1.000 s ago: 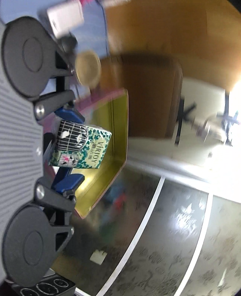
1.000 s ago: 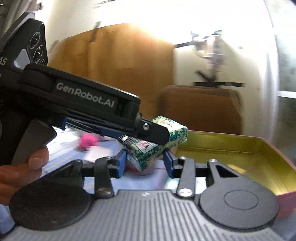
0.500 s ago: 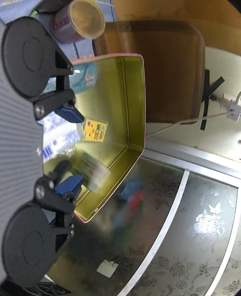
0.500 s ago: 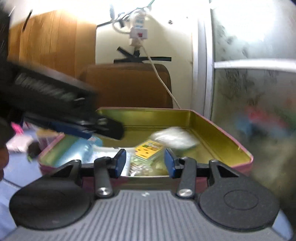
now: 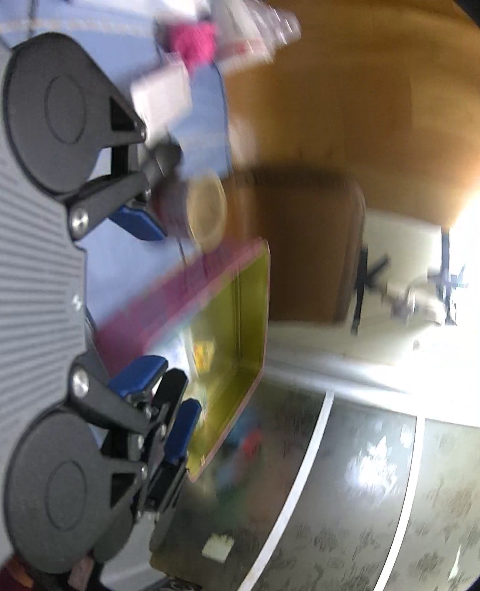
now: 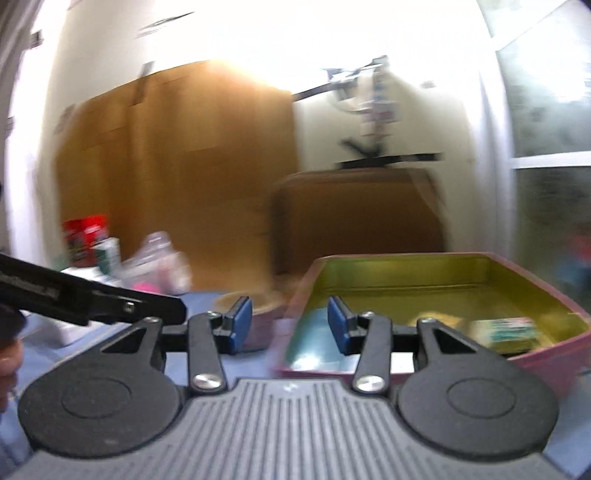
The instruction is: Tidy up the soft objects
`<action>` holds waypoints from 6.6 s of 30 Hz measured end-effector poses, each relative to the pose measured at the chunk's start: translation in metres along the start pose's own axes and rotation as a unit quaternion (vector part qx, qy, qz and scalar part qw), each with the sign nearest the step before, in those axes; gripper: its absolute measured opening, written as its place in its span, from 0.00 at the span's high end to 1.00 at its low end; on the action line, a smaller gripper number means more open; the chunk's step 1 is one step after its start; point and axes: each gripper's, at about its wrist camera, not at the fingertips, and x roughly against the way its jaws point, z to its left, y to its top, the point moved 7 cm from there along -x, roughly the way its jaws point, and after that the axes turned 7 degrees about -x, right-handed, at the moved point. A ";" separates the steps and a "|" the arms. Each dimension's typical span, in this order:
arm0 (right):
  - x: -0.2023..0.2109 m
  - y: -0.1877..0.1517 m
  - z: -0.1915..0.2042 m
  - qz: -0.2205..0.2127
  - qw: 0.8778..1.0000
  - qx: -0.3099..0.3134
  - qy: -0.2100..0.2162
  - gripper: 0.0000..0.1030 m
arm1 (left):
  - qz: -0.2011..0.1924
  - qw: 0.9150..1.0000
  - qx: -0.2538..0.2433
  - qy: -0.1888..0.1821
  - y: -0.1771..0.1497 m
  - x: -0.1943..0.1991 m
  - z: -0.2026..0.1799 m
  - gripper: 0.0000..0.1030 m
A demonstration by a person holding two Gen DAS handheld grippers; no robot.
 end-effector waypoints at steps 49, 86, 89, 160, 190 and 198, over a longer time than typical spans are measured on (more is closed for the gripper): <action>-0.311 -0.047 0.185 0.298 0.944 -0.005 0.142 0.46 | -0.041 0.985 0.095 0.136 -0.096 0.077 0.146 0.32; -0.020 -0.092 0.128 0.225 0.946 0.065 0.222 0.27 | 0.061 0.986 0.154 0.020 -0.082 0.055 0.083 0.26; -0.018 -0.093 0.131 0.217 0.945 0.068 0.234 0.30 | 0.098 0.983 0.153 0.034 -0.090 0.039 0.078 0.39; -0.160 -0.047 0.127 0.192 0.975 0.052 0.096 0.55 | -0.028 0.980 0.148 0.127 -0.095 0.063 0.157 0.21; -0.030 -0.091 0.120 0.179 0.973 0.083 0.121 0.56 | 0.021 0.978 0.208 -0.005 -0.091 0.036 0.111 0.19; -0.028 -0.093 0.100 0.188 0.975 0.033 0.112 0.18 | 0.091 0.974 0.207 0.021 -0.087 0.004 0.086 0.61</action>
